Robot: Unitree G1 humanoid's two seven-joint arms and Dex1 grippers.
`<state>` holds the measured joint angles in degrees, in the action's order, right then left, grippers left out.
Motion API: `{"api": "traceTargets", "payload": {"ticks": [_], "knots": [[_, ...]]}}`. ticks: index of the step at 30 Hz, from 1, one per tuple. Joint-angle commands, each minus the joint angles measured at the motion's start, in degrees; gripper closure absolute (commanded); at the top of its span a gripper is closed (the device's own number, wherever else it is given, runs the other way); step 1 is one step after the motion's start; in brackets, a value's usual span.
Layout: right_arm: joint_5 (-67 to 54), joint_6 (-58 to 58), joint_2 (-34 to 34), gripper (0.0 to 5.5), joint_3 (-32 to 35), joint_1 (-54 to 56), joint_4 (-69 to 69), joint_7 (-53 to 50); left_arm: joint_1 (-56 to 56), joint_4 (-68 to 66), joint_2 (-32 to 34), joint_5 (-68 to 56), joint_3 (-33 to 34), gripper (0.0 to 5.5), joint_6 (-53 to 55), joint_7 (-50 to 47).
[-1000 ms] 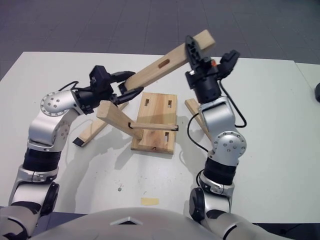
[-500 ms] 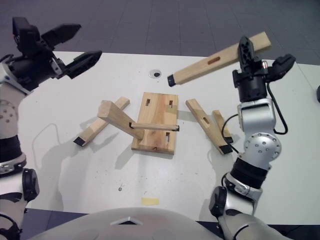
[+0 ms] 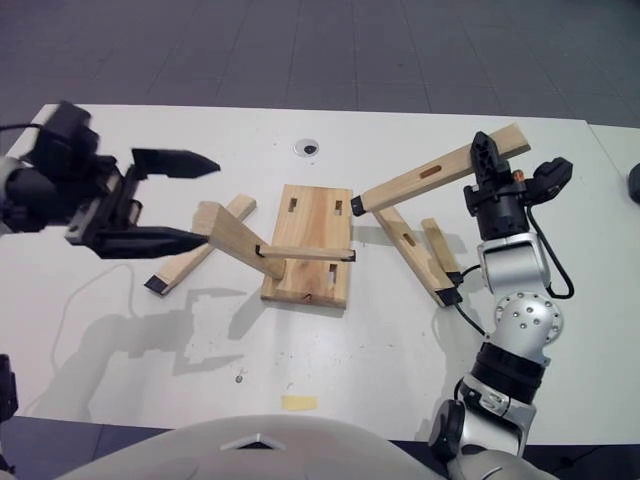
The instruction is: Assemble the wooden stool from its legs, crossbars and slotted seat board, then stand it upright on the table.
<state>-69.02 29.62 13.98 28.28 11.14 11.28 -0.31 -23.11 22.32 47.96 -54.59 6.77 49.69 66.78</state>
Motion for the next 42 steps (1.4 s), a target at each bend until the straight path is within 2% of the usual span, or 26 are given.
{"api": "traceTargets", "payload": {"ticks": [1,6,10,13,19,24,31,37,42], "knots": [[-0.45,1.57,0.99,4.48,-0.33,0.36,0.49,0.42,0.95,1.64,-0.07,2.95,-2.28,1.31,-2.15,-0.76],[-0.74,2.31,1.10,4.48,-0.20,0.92,0.81,0.28,0.33,1.37,-0.90,3.70,-2.30,2.15,-2.80,-2.73],[-1.67,1.53,-0.21,4.48,1.41,-3.40,4.79,-0.75,-1.80,0.24,-3.99,3.42,-4.89,2.80,-2.34,-4.20],[-1.58,1.49,0.01,4.48,1.21,-3.01,4.76,-1.09,-0.70,0.90,-5.26,5.18,-6.31,3.03,-3.78,-5.28],[0.91,1.61,0.98,4.48,-1.06,-1.01,4.87,-0.24,1.92,1.84,-8.73,13.73,-9.76,3.29,-11.45,-11.20],[11.47,1.77,5.53,4.48,-8.07,-2.34,8.81,4.71,7.32,4.78,-12.74,15.28,-10.22,3.38,-13.62,-18.77],[23.00,-0.99,7.74,4.48,-14.78,-3.86,14.89,9.00,7.67,6.01,-21.09,16.75,-14.35,3.38,-14.32,-27.90],[28.01,-5.98,6.32,4.48,-13.45,-7.99,16.90,10.63,7.95,6.48,-23.81,19.35,-16.73,3.38,-14.97,-31.08],[31.70,-8.43,8.19,4.48,-10.90,-6.05,17.10,10.72,7.94,6.54,-23.73,19.76,-16.66,3.38,-14.99,-31.27]]}}
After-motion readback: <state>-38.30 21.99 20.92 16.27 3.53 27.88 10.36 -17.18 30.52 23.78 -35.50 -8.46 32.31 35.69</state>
